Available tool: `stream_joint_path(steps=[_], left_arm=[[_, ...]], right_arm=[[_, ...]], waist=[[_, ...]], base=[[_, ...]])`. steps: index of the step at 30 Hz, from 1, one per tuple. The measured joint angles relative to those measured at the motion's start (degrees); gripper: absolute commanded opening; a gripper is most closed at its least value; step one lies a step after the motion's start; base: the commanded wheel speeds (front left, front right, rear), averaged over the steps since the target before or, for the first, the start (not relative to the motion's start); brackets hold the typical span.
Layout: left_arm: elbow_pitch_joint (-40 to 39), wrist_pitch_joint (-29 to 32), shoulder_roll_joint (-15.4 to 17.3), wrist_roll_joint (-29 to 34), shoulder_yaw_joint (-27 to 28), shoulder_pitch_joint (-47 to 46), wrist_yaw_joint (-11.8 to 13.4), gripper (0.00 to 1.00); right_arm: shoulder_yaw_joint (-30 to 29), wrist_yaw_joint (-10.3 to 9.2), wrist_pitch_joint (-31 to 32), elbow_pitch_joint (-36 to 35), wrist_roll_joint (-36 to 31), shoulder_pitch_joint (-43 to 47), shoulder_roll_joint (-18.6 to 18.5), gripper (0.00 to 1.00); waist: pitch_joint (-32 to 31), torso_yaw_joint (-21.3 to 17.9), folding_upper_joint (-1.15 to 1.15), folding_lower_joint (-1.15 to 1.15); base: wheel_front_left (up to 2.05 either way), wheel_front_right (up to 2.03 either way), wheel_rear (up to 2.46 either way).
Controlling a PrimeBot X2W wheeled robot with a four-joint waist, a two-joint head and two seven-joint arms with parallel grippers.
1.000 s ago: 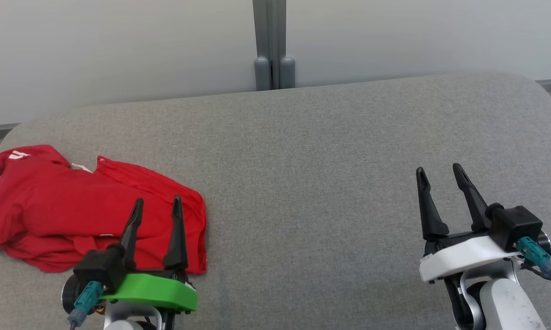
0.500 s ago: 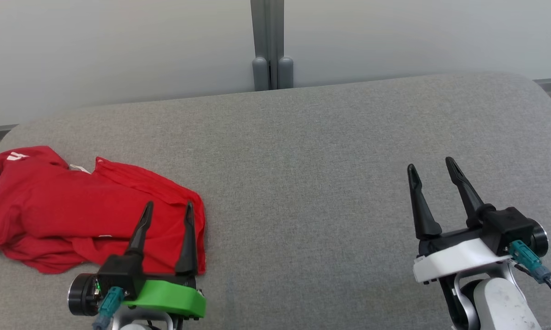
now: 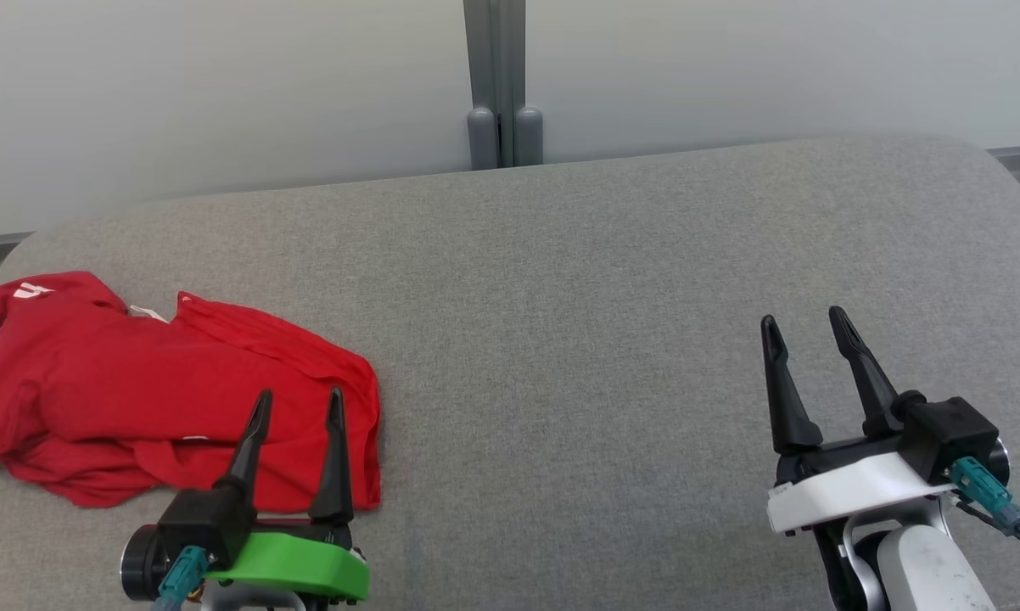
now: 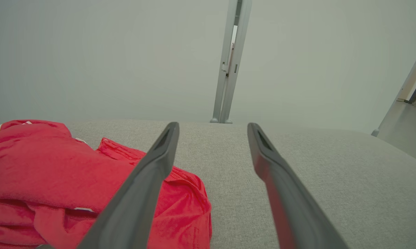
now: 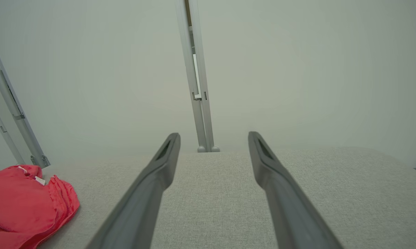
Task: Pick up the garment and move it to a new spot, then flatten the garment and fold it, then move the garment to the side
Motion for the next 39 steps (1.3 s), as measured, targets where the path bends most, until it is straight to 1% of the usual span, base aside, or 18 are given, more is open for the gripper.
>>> stream_joint_path(steps=[3,7,14,25,32,37,39], left_arm=[[1.1,-0.3,-0.1,1.2,0.0,0.2,-0.7,1.0],[3.3,-0.6,-0.1,3.1,-0.9,0.4,-0.8,1.0],[3.6,-1.4,-0.2,5.2,-2.0,0.3,0.1,1.0],[4.1,-1.5,-0.2,5.3,-2.3,0.3,0.7,1.0],[4.0,-1.5,-0.2,5.8,-2.1,0.3,1.5,1.0],[3.7,-1.5,-0.2,6.4,-1.3,0.3,2.1,1.0],[3.5,-1.5,-0.2,7.0,-0.6,0.5,2.3,1.0]], right_arm=[[0.1,0.0,-0.3,0.6,-0.8,0.0,0.0,1.0],[0.1,0.0,-0.7,1.7,-2.2,0.0,0.0,1.0],[0.4,0.0,-1.5,2.1,-4.7,0.0,0.0,1.0],[0.9,0.0,-1.5,2.5,-4.5,0.1,-0.1,1.0],[2.4,0.0,-1.5,2.8,-3.7,1.1,-0.1,1.0],[3.5,0.0,-1.5,3.0,-3.1,1.5,-0.1,1.0],[4.3,0.0,-1.5,3.3,-2.7,2.1,-0.1,1.0]], waist=[[-0.1,0.0,0.0,0.0],[-0.3,0.0,0.0,0.0],[-0.4,0.1,0.0,0.0],[-0.5,1.0,0.0,0.0],[-0.8,4.2,0.0,0.0],[-1.1,8.1,0.0,0.0],[-1.4,10.8,0.0,0.0]], base=[[0.0,0.0,0.0],[0.0,0.0,0.0],[0.0,0.0,0.0],[0.0,0.0,0.0],[0.0,0.0,0.0],[0.0,0.0,0.0],[0.0,0.0,0.0]])
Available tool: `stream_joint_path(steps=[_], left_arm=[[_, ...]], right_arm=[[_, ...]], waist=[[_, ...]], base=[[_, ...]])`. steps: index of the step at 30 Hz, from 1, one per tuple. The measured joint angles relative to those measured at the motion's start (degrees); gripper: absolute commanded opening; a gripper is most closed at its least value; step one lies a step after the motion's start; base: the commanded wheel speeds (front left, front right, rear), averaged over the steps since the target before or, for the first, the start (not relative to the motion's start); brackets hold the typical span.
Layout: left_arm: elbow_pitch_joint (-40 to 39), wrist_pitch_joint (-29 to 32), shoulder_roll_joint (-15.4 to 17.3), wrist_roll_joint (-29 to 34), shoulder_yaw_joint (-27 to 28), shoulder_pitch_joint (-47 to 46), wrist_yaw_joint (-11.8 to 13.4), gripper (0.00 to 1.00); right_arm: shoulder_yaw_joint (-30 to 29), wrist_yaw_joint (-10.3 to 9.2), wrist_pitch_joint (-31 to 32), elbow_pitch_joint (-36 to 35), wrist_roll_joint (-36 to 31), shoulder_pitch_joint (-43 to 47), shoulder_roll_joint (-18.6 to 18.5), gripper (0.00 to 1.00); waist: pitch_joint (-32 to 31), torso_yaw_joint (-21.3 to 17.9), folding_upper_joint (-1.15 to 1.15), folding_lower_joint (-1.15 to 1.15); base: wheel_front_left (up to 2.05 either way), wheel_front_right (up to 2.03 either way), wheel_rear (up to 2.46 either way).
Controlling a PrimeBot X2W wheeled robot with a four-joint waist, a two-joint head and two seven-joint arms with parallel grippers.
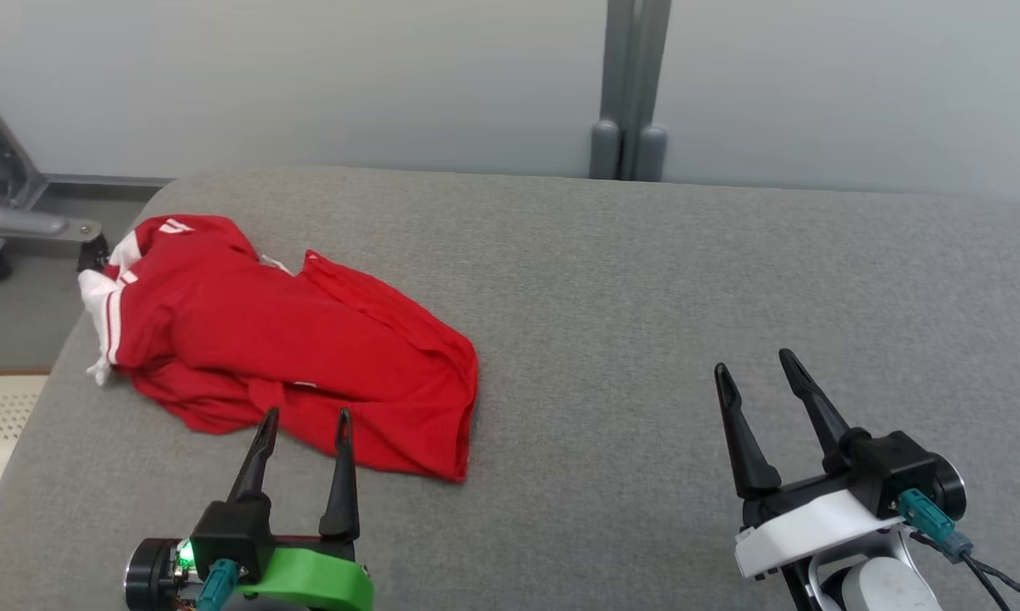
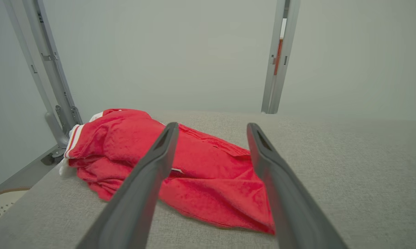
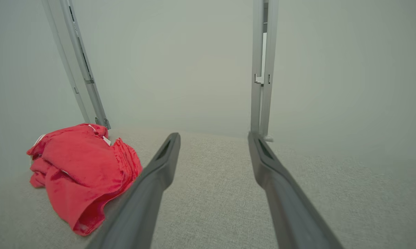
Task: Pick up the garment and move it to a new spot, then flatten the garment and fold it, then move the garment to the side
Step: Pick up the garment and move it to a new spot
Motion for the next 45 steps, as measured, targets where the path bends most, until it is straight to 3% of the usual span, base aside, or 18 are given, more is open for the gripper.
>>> stream_joint_path(steps=[11,21,39,45], left_arm=[[-1.4,0.0,0.0,2.0,2.4,1.1,-0.5,1.0],[-1.8,0.0,0.0,2.7,3.4,1.5,-1.1,1.0],[-2.4,0.0,0.0,2.6,5.6,-0.3,-0.9,1.0],[1.5,0.0,2.5,4.1,8.2,-6.8,-2.4,1.0]], right_arm=[[1.8,0.0,0.0,0.2,2.4,0.1,0.0,1.0],[2.4,0.0,0.0,0.3,2.8,0.1,0.0,1.0],[2.4,0.01,0.0,0.2,0.0,-1.6,0.0,1.0],[0.5,0.01,0.0,-1.2,-4.0,-4.2,0.0,1.0]], waist=[[-1.1,10.8,0.0,0.0],[-1.6,16.8,0.0,0.0],[1.7,16.3,0.0,0.0],[6.1,14.4,0.0,0.0]], base=[[0.0,0.0,0.0],[0.0,0.0,0.0],[0.0,0.0,0.0],[0.0,0.0,0.0]])
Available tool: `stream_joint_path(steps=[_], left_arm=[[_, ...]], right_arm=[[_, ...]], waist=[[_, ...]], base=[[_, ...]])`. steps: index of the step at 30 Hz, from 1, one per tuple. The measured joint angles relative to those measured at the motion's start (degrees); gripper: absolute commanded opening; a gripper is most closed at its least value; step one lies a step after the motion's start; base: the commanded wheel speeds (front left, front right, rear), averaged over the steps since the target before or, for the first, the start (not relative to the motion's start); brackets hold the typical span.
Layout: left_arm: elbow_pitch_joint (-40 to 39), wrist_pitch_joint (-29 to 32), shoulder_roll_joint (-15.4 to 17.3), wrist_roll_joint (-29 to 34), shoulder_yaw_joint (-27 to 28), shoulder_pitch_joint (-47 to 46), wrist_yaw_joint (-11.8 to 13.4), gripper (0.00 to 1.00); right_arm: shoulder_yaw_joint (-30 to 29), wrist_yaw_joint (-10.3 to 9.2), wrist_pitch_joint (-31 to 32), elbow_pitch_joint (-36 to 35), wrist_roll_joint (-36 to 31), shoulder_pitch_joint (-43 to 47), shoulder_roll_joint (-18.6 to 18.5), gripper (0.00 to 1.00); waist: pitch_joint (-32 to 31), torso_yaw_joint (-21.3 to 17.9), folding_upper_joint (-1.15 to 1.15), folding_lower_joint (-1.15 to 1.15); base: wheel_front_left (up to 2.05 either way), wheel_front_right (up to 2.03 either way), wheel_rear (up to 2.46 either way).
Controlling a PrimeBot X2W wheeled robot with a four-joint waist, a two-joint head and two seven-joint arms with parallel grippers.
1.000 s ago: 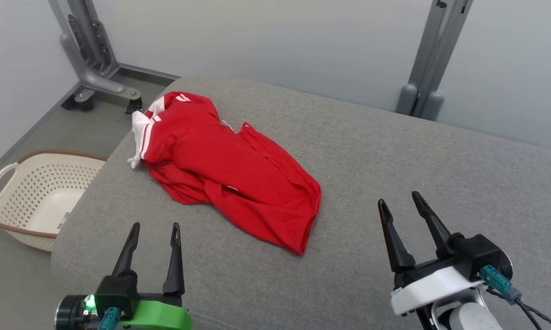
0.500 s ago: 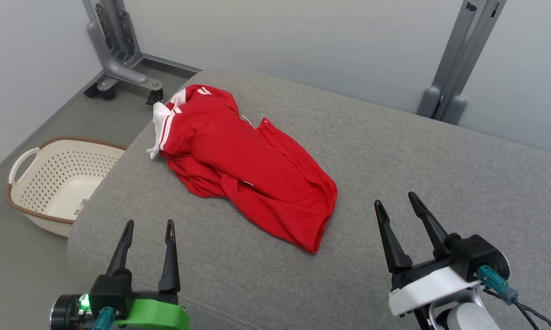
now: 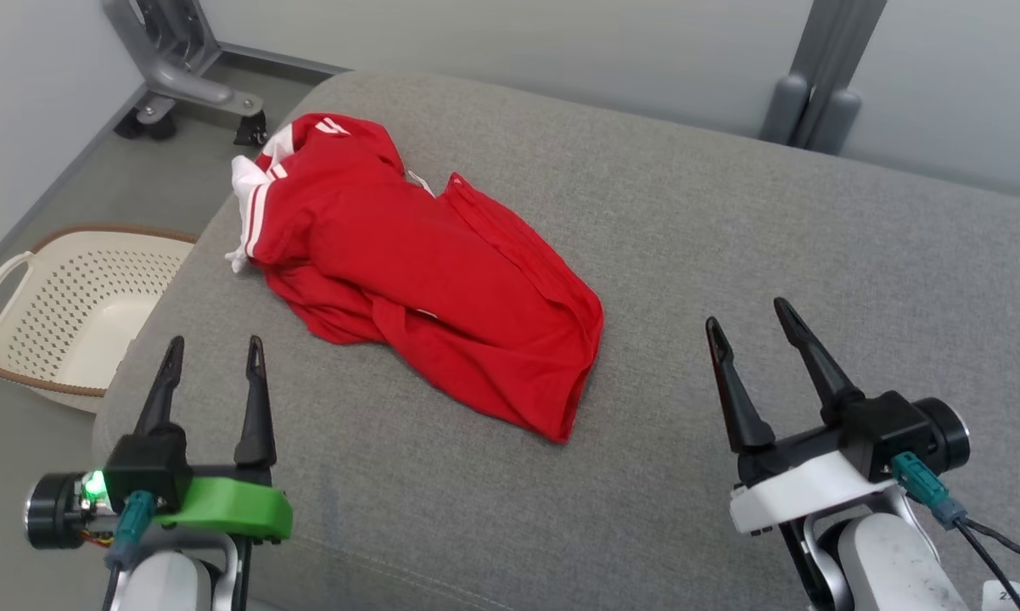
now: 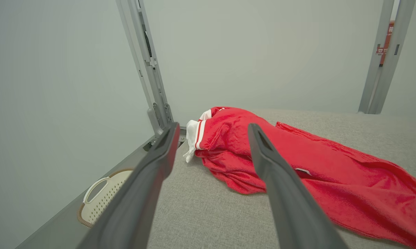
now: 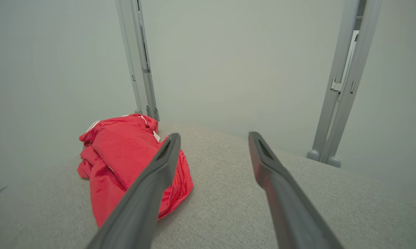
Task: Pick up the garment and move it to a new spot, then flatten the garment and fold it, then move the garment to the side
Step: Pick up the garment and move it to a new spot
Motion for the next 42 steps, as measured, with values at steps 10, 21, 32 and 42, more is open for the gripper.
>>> stream_joint_path(steps=[10,21,32,42], left_arm=[[23.3,2.8,8.4,-0.9,0.2,-20.6,-4.3,1.0],[41.5,4.5,13.1,-2.4,-4.8,-34.8,-5.6,1.0],[50.3,2.4,14.7,-4.5,-9.2,-40.8,-5.6,0.0],[46.8,0.2,16.7,-4.3,-9.6,-40.7,-4.3,0.0]], right_arm=[[-2.4,0.0,0.0,-2.7,-3.0,-3.9,-2.8,1.0],[-2.7,0.0,0.0,-4.0,-4.0,-5.2,-3.5,1.0],[-2.7,0.0,0.0,-4.3,-4.4,-6.1,-3.6,1.0],[-1.9,0.0,0.0,-2.5,-3.9,-6.1,-2.6,1.0]], waist=[[9.9,-3.7,0.0,0.0],[17.6,-7.7,0.0,0.0],[21.1,-10.2,0.0,0.0],[18.2,-10.3,0.0,0.0]], base=[[0.0,0.0,0.0],[0.0,0.0,0.0],[0.0,0.0,0.0],[0.0,0.0,0.0]])
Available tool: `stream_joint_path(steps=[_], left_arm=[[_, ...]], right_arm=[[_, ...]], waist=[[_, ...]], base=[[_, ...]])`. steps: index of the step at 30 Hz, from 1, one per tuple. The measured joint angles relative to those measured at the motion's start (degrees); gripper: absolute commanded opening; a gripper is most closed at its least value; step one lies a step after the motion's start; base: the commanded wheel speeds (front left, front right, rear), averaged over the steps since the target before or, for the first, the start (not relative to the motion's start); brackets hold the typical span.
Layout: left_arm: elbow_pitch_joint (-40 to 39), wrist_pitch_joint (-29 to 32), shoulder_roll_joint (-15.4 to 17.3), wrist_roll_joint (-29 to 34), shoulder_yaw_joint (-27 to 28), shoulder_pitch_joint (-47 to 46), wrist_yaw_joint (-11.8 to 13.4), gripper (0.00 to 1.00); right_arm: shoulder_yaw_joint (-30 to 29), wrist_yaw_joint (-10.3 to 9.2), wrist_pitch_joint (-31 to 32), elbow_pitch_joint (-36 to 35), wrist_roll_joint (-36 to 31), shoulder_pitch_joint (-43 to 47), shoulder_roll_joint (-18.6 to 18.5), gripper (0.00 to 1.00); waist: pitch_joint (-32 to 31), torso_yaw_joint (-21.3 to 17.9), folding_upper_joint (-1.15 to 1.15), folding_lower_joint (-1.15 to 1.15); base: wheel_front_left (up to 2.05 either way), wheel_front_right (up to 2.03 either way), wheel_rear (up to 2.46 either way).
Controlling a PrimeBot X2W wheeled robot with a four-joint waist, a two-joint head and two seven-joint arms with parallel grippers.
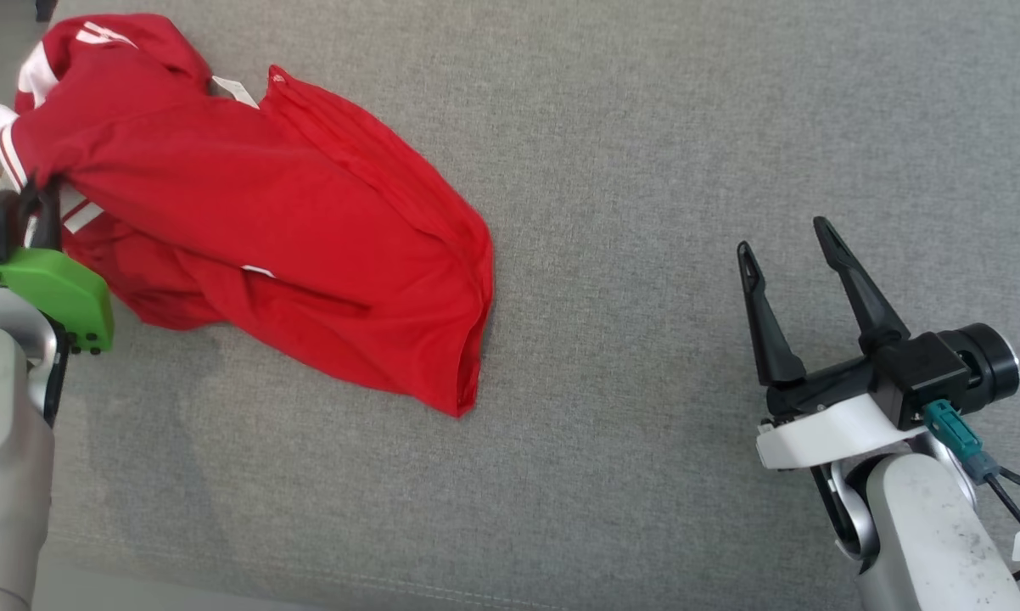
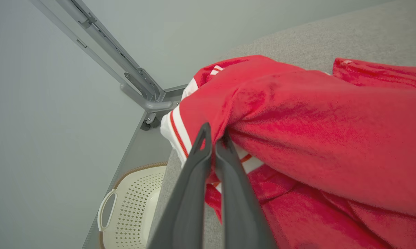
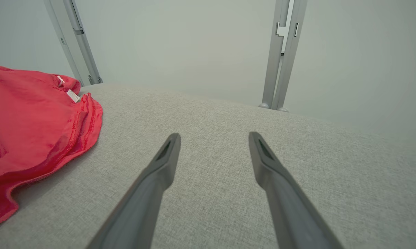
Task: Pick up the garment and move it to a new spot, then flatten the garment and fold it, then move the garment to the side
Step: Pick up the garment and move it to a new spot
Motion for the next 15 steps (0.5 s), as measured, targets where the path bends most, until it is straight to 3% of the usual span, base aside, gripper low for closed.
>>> stream_joint_path(steps=[6,15], left_arm=[[-10.3,-0.1,1.7,0.6,0.9,4.6,1.5,0.0],[-33.3,-0.1,2.9,1.3,2.3,10.6,2.5,0.0]], right_arm=[[0.3,0.0,0.0,1.1,1.2,0.3,1.1,1.0],[0.6,0.0,0.0,2.2,2.9,2.4,2.2,1.0]], waist=[[-4.0,-0.3,0.0,0.0],[-11.3,-0.8,0.0,-0.01]], base=[[0.0,0.0,0.0],[0.0,0.0,0.0]])
